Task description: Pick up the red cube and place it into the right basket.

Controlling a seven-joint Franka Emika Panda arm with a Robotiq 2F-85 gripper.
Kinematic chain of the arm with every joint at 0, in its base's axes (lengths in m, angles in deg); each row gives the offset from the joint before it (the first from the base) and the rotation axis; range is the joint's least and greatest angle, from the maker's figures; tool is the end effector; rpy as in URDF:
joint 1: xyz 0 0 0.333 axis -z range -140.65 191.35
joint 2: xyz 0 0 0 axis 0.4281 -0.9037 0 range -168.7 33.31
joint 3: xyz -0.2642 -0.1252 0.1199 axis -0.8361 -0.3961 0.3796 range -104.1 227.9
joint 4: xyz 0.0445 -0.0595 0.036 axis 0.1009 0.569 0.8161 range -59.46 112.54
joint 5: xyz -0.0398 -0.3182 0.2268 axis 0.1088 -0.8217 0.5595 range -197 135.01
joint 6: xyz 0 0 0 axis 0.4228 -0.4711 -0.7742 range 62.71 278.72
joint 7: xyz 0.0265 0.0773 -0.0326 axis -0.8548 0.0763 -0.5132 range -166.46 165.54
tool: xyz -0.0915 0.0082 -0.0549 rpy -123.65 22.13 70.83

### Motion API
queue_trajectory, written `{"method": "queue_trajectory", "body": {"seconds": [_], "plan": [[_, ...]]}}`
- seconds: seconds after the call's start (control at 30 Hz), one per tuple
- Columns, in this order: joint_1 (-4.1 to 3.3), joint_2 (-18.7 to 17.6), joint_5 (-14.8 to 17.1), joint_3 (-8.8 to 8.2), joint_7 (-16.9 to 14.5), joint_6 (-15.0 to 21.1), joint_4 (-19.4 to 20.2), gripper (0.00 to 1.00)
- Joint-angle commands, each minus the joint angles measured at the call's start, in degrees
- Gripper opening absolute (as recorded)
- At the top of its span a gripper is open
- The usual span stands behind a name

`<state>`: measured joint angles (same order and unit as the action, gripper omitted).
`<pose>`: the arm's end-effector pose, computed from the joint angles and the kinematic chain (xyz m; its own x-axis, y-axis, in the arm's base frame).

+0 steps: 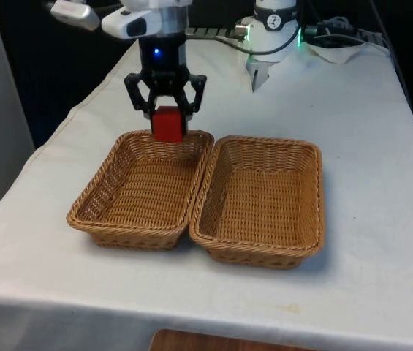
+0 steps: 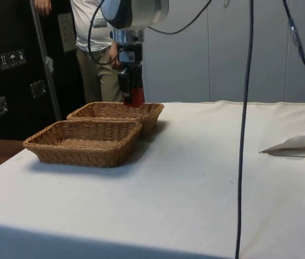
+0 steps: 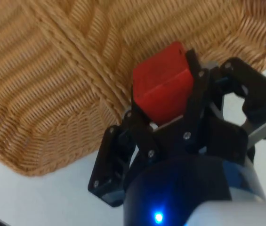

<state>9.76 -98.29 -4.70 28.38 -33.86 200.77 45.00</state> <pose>0.6147 -0.1702 0.2674 0.9955 0.0174 0.0934 0.0174 -0.9998 0.0016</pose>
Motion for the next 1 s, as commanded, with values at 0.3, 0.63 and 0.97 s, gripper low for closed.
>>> {"method": "queue_trajectory", "body": {"seconds": [0.3, 0.63, 0.97], "plan": [[1.43, -6.4, 4.9, -0.52, -3.3, -1.1, -5.5, 0.02], [1.43, -9.9, 6.9, -1.09, -4.1, -1.0, -7.8, 0.02], [0.97, -10.1, 6.8, -1.26, -3.6, -1.1, -8.0, 0.11]]}}
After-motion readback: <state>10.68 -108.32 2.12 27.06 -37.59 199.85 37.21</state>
